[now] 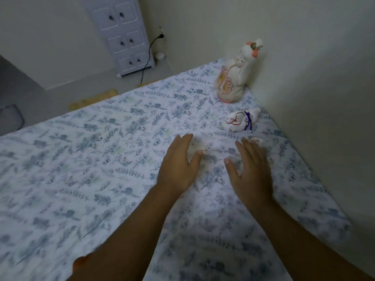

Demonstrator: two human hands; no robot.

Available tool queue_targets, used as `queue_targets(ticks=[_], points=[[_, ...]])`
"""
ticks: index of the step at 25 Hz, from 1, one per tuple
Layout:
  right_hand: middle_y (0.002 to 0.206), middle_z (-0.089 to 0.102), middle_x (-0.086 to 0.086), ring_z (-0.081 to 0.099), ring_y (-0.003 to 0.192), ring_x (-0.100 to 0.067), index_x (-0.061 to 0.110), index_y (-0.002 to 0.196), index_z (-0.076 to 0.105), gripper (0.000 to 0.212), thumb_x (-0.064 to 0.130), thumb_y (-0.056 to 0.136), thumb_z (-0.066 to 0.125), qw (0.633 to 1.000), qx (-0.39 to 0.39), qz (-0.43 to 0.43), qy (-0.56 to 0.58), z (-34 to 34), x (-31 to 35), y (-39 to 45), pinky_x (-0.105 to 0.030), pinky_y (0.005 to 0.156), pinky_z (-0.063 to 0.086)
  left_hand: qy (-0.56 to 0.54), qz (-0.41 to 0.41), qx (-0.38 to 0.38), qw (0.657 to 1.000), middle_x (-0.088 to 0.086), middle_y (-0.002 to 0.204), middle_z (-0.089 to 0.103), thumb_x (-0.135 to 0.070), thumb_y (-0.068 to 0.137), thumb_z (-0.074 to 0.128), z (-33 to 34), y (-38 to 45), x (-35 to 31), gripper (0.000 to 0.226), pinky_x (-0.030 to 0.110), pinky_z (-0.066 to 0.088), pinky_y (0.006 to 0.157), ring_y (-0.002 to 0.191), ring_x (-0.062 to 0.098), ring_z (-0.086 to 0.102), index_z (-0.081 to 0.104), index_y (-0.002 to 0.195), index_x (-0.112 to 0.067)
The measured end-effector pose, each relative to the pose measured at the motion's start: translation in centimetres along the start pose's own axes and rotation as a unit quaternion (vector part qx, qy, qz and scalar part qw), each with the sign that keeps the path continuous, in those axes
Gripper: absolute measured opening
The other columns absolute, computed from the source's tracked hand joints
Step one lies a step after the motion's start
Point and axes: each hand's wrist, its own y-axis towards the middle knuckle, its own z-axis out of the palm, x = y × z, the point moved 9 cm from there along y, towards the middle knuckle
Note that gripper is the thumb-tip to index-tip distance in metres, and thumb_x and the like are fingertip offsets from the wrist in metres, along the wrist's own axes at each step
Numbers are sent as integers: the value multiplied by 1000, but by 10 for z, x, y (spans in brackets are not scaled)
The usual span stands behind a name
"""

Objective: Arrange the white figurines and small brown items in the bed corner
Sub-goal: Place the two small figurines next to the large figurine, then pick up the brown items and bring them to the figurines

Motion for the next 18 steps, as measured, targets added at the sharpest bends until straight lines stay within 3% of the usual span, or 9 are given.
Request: queue_targets(ticks=[6, 10, 12, 15, 17, 18], points=[[160, 39, 5, 26, 152, -15, 22, 151, 44, 59, 49, 99, 43, 978, 139, -159, -4, 65, 143, -116, -38, 123, 18, 74, -55, -66, 994, -1, 165, 27, -48, 102, 41, -102, -162, 92, 62, 37, 11, 125, 154, 14, 7, 29, 156, -19], [162, 33, 6, 23, 153, -13, 23, 154, 37, 67, 58, 97, 35, 945, 223, -238, 0, 114, 207, -198, -42, 125, 19, 44, -97, -110, 988, -2, 165, 26, -44, 104, 40, -141, -244, 145, 60, 32, 6, 124, 154, 12, 7, 29, 156, -18], [163, 33, 6, 24, 153, -14, 22, 155, 34, 72, 59, 94, 42, 933, 257, -252, -4, 134, 227, -224, -41, 125, 21, 22, -125, -113, 985, -4, 165, 25, -45, 103, 41, -146, -276, 175, 61, 33, 8, 124, 154, 11, 6, 28, 156, -20], [152, 44, 6, 39, 140, -13, 23, 156, 31, 79, 44, 89, 66, 929, 303, -206, 61, 159, 241, -234, -35, 116, 35, 4, -144, -92, 985, -7, 155, 40, -38, 93, 57, -142, -290, 204, 59, 30, 21, 118, 150, 19, 22, 40, 148, -23], [136, 54, 4, 49, 124, -14, 27, 151, 37, 73, 25, 87, 74, 935, 308, -119, 126, 169, 240, -227, -34, 105, 45, -20, -147, -75, 986, -5, 121, 60, -35, 80, 62, -135, -279, 213, 39, 33, 46, 101, 121, 25, 53, 55, 117, -25], [130, 58, 2, 53, 120, -16, 27, 145, 45, 65, 18, 88, 73, 942, 292, -87, 138, 169, 237, -222, -36, 102, 48, -28, -151, -77, 985, -5, 105, 61, -32, 77, 62, -132, -272, 215, 29, 36, 52, 87, 104, 23, 58, 56, 103, -23]])
